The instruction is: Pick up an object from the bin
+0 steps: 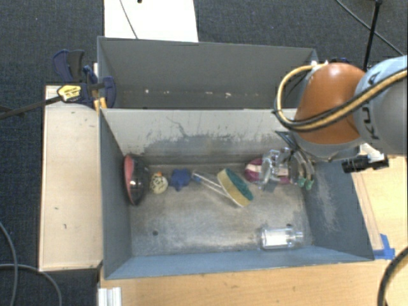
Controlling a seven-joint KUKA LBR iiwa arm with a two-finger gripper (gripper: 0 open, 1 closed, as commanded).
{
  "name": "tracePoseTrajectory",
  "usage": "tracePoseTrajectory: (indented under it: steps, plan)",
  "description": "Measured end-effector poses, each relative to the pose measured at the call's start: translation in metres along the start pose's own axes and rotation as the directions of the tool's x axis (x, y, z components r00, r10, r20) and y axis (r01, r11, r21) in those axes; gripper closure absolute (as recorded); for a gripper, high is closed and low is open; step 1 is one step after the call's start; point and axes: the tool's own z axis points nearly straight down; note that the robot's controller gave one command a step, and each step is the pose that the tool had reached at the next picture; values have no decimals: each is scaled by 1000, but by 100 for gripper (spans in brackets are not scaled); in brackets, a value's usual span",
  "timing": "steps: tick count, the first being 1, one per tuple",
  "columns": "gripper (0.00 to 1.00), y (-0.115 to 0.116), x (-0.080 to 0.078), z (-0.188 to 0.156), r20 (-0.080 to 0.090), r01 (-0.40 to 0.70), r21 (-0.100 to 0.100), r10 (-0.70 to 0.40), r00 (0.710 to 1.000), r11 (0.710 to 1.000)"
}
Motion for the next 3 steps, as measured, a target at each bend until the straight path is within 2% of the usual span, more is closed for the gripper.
tracePoseTrajectory:
  steps: [1, 2, 3]
  plan:
    - [0, 0, 1, 5, -7, 3, 1, -3, 1000, 1000]
    - [0, 37, -28, 87, -9, 544, -4, -544, 839, 839]
    - [100, 37, -29, 84, -7, 542, -3, -542, 840, 840]
